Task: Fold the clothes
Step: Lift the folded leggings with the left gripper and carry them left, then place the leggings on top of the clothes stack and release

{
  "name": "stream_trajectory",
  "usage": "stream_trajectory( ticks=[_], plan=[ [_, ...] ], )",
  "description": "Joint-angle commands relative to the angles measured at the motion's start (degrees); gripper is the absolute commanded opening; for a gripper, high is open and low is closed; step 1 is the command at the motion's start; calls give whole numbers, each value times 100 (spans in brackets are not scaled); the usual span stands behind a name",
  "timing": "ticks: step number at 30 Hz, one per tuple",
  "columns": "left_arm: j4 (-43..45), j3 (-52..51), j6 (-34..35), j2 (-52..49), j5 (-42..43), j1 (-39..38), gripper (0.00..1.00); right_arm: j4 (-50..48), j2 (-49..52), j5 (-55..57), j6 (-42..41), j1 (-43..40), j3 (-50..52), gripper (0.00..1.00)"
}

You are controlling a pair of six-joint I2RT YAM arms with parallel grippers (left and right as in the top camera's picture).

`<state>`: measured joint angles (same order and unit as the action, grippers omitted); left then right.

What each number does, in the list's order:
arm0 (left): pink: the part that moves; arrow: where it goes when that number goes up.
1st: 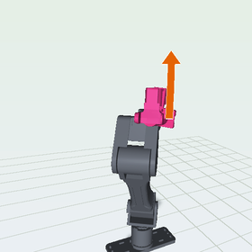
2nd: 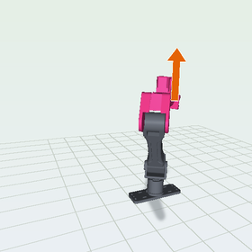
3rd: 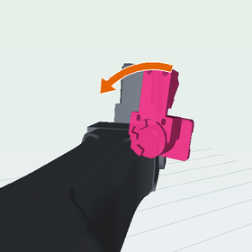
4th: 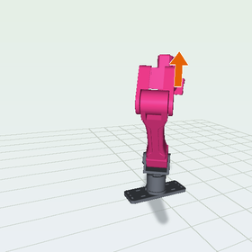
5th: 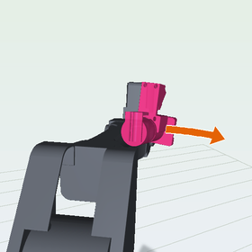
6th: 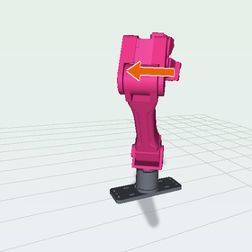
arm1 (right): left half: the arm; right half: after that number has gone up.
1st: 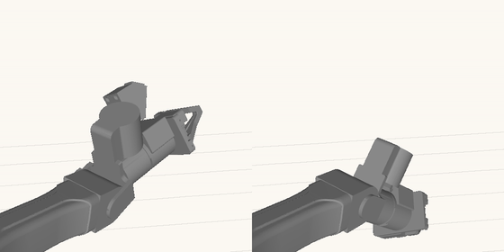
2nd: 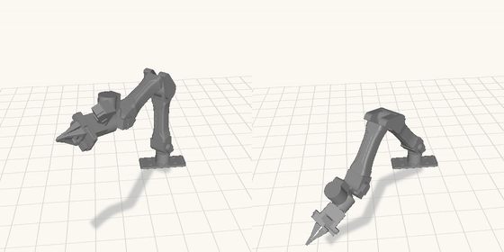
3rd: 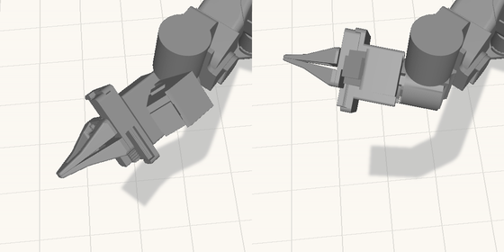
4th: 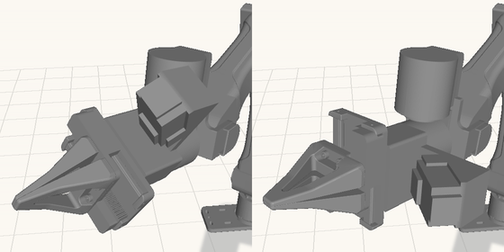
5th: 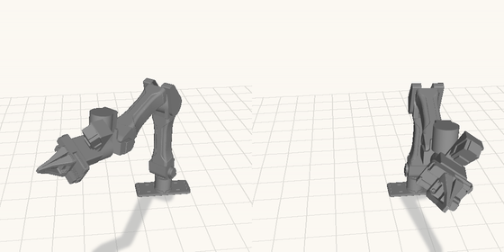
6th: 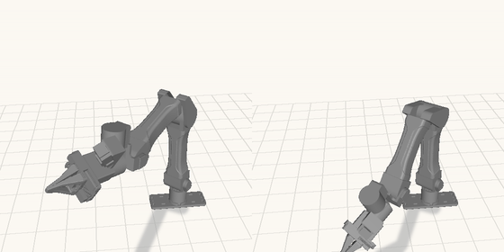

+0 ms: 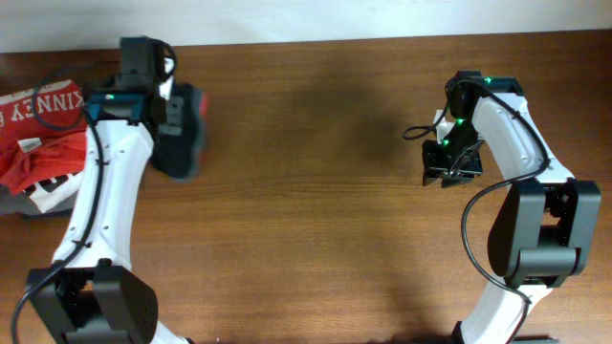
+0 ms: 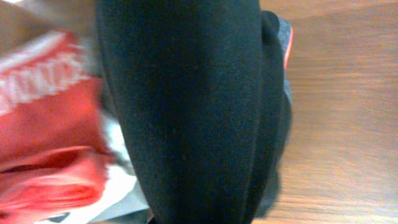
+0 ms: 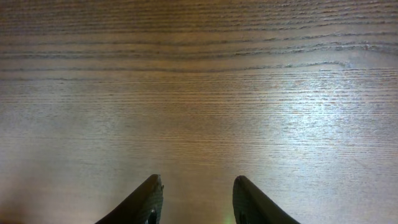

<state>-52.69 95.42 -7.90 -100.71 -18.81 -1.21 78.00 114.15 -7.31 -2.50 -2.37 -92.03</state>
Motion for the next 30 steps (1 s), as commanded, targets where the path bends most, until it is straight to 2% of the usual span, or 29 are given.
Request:
stream_trajectory(
  ticks=[1, 12, 17, 26, 30],
  plan=[
    [57, 566, -498, 138, -813, 170, 0, 28, -205, 72, 61, -35, -105, 41],
    [173, 1486, -828, 138, -975, 756, 0, 92, -205, 74, 63, -35, -105, 41],
    [203, 1537, -826, 133, -940, 1128, 0, 96, -205, 74, 63, -35, -105, 42],
    [260, 1532, -807, 118, -509, 1838, 0, 116, -205, 72, 61, -35, -103, 42],
    [369, 1530, -791, 70, 85, 2208, 0, 146, -205, 72, 59, -35, -105, 41]
  ],
)
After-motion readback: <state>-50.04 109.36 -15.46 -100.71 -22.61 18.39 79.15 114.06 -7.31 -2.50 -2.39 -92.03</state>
